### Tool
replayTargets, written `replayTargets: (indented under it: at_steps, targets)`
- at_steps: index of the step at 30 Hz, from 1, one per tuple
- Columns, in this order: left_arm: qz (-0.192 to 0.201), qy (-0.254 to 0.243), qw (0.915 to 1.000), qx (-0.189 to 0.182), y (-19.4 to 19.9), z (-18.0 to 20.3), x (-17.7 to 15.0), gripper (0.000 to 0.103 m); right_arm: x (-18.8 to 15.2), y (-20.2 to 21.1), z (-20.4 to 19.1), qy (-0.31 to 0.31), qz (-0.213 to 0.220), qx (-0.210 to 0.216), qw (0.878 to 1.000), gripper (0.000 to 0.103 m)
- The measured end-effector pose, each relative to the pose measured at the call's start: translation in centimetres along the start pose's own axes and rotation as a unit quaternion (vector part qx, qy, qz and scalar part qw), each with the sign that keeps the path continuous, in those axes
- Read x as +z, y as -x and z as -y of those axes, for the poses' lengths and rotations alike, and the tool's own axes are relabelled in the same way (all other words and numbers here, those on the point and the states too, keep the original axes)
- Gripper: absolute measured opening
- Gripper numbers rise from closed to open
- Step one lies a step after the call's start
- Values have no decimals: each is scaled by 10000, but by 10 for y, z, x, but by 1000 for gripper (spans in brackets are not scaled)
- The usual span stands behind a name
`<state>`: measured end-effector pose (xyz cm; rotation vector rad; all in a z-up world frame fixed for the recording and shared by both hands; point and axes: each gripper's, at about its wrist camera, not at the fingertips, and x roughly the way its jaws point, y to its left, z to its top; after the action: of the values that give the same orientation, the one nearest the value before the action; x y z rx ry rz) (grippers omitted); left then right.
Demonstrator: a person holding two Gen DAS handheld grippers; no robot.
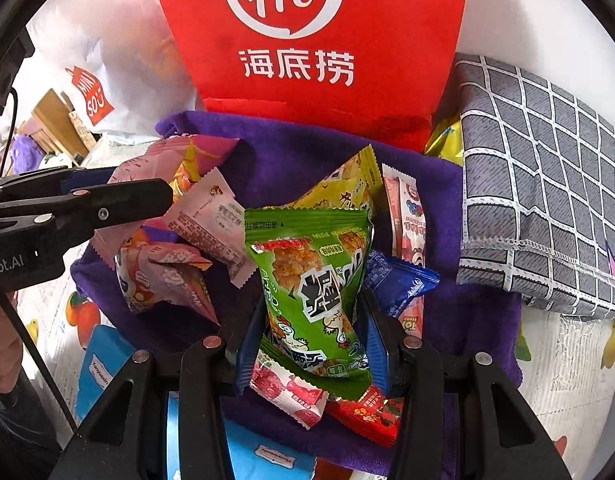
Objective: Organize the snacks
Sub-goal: 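Lower both snacks onto the towel pile and open both tools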
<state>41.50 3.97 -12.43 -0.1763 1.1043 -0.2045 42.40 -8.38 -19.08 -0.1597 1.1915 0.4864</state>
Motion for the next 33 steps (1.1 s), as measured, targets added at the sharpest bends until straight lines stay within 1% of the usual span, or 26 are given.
replayTargets:
  at_steps: [6, 11, 15, 18, 23, 30, 32, 33]
  targets:
    - [-150, -31, 9999, -13, -11, 4, -3, 36, 2, -12, -4, 32, -67, 18, 10000, 46]
    - [-232, -8, 9997, 18, -17, 3, -3, 37, 1, -12, -3, 25, -84, 33, 10000, 47]
    - [-303, 12, 9995, 40, -21, 0, -4, 37, 1, -12, 0, 0, -116, -5, 9999, 54]
    - [-328, -24, 9995, 38, -22, 1, -4, 37, 0, -9, 2, -6, -97, -38, 9999, 55]
    - [-378, -80, 9992, 67, -25, 4, -4, 37, -1, -1, 7, -36, -51, -45, 10000, 62]
    - [-446, -168, 9988, 88, -29, 6, -4, 38, -4, 10, 10, 70, -19, -220, 9997, 64]
    - [-438, -211, 9987, 130, -29, 8, -4, 39, -4, 14, 11, 87, 39, -254, 9996, 66]
    - [-430, -231, 9987, 137, -29, 9, -4, 40, -5, 16, 12, 86, 73, -256, 9996, 70]
